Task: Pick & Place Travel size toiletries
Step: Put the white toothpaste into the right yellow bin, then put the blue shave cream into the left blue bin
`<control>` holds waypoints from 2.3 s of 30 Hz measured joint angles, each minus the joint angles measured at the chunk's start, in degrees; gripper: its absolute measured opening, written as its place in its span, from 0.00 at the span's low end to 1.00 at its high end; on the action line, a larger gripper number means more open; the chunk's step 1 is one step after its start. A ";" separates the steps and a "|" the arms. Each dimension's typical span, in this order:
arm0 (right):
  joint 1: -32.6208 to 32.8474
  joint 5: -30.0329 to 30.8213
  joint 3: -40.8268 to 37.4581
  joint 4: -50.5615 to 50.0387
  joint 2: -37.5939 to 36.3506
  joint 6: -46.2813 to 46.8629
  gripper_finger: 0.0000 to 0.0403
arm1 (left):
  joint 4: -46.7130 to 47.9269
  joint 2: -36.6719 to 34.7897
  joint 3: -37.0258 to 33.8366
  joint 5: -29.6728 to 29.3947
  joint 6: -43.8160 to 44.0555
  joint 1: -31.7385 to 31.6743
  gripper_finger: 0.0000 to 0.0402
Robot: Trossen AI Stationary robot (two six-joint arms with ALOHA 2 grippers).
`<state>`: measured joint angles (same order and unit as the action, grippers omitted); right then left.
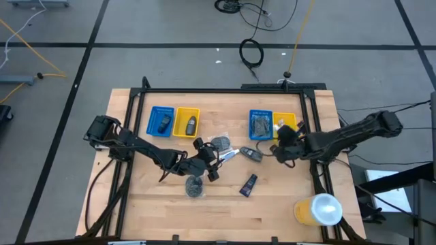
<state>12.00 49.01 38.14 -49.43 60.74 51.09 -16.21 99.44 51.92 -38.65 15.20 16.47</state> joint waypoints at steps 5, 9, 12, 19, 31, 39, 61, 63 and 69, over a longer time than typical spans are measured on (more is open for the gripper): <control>-8.00 0.39 -6.48 6.41 -3.71 -2.41 0.11 | -0.02 0.00 0.00 0.00 0.06 0.00 0.60; -12.83 -0.03 -10.76 17.31 -5.23 -8.73 0.11 | 0.00 0.00 0.00 0.00 0.04 -0.01 0.60; -15.58 -3.86 -13.33 25.93 -5.58 -13.70 0.11 | 0.04 0.00 0.00 0.00 0.04 -0.07 0.60; -21.29 -10.30 -17.08 32.05 -5.58 -16.14 0.11 | 0.04 0.00 0.00 0.00 0.04 -0.07 0.60; -24.47 -15.22 -17.69 32.55 -5.58 -15.78 0.11 | 0.09 0.00 0.00 0.00 0.02 -0.07 0.60; -24.47 -16.39 -17.69 32.48 -5.58 -15.78 0.20 | 0.09 0.00 0.00 0.00 0.02 -0.07 0.60; -15.40 -18.33 -17.69 38.80 -23.99 -27.65 0.34 | 0.02 -0.02 0.02 0.00 -0.02 -0.07 0.60; -11.93 -20.90 -17.69 43.58 -24.91 -29.53 0.33 | -0.23 -0.02 0.02 0.00 -0.02 -0.07 0.60; -1.01 -28.89 -17.69 59.05 -22.08 -37.76 0.31 | -0.37 -0.02 0.02 0.00 -0.01 -0.07 0.60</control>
<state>10.99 20.12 20.45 9.62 38.66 13.33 -16.57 99.42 51.94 -38.65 15.20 16.40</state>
